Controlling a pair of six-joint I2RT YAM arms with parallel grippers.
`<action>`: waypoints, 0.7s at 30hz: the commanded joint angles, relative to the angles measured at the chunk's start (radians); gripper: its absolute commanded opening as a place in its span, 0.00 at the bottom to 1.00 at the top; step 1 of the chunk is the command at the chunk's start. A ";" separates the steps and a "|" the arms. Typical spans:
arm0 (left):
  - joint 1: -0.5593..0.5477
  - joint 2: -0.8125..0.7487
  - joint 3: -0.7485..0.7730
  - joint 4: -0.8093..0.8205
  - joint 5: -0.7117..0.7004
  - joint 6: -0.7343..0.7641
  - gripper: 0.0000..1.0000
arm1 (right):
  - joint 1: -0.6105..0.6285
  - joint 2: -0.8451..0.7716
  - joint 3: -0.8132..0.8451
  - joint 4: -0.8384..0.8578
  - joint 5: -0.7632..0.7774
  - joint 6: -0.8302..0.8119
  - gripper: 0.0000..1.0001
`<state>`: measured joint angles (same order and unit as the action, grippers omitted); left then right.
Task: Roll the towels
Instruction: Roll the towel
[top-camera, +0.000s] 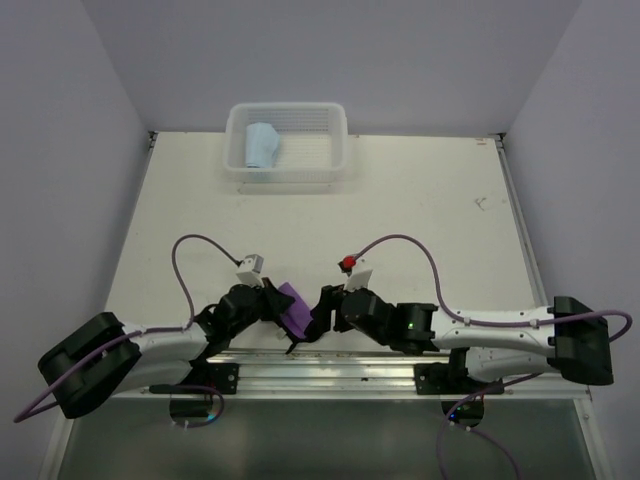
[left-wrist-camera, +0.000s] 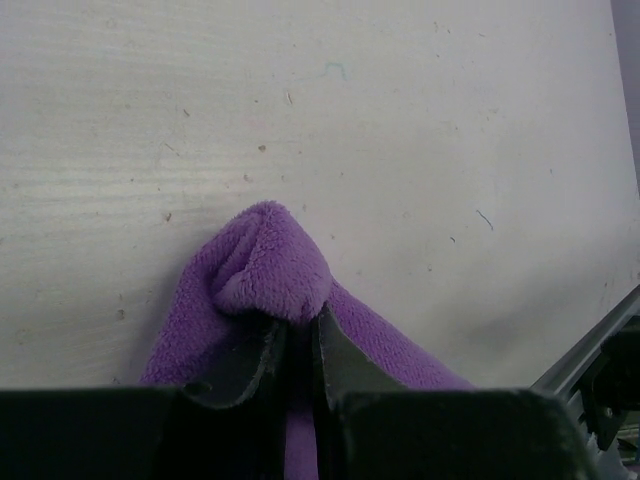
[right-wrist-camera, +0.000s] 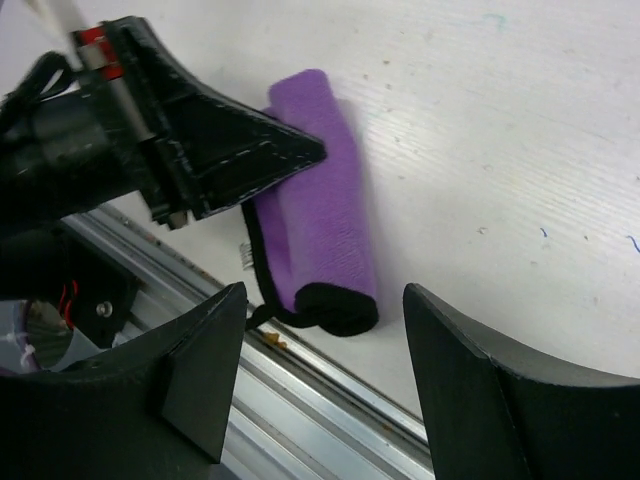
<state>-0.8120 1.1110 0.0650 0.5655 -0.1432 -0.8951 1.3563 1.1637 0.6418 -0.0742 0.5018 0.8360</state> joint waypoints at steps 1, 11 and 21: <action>0.005 0.029 -0.064 0.100 -0.003 0.045 0.00 | -0.072 -0.024 -0.040 0.094 -0.118 0.115 0.67; 0.005 0.015 -0.146 0.168 -0.019 -0.007 0.00 | -0.221 0.118 -0.120 0.338 -0.363 0.233 0.68; 0.005 -0.086 -0.228 0.209 -0.048 -0.038 0.00 | -0.229 0.217 -0.157 0.411 -0.335 0.287 0.64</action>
<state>-0.8120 1.0454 0.0521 0.6960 -0.1516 -0.9218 1.1316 1.3388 0.4801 0.2588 0.1871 1.0958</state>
